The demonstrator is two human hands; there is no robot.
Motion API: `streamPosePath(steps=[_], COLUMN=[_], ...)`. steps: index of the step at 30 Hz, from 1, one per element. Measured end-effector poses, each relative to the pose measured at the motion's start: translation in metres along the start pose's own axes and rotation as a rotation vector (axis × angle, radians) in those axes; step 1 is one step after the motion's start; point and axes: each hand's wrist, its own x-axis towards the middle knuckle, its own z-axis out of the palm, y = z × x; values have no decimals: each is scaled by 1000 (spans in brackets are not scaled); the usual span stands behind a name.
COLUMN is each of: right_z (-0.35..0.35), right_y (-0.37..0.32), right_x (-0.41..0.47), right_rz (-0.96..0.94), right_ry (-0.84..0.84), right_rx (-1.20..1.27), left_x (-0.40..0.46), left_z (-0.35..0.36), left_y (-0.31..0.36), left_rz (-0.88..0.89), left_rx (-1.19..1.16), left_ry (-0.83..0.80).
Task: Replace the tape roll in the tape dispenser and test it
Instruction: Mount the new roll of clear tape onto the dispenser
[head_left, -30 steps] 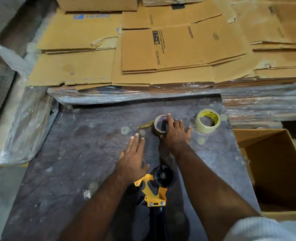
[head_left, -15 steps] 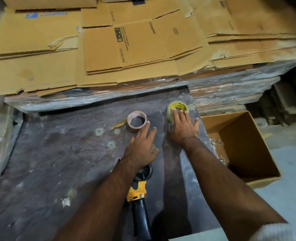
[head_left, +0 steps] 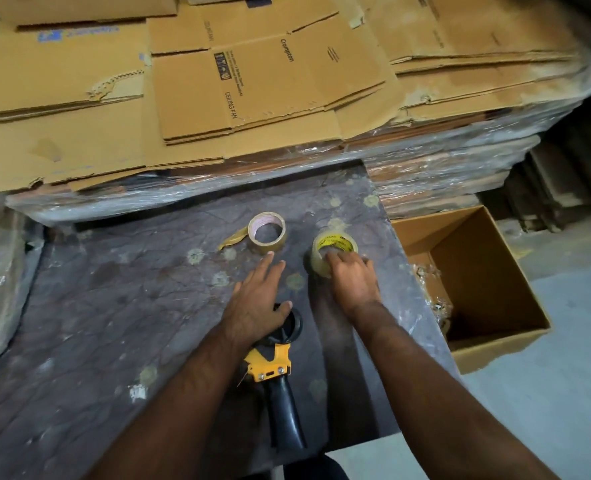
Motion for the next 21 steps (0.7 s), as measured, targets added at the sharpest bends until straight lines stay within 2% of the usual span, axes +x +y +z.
streamPosePath(steps=[2,5,9,15,21], right_z=[-1,-8,-23,-41,-47], right_y=[-17,-44,-83,-132,-177], right_x=[-28,-69,-112,-142,-158], right_rz=[-71,-135,-215,-274,-261], right_ry=[34,98,199,220,192], right_rx=[143,320,470,521,513], left_x=[-11,-30,-67,-109,-144], left_z=[-6,-15,-32,-42,-51], left_y=[-4,-8,-28,-75,-93], left_rz=[9,-40,-86,-98,-61], left_rx=[-108,-481,-911,-1147,-1258], left_ry=[42,155,94,69,248])
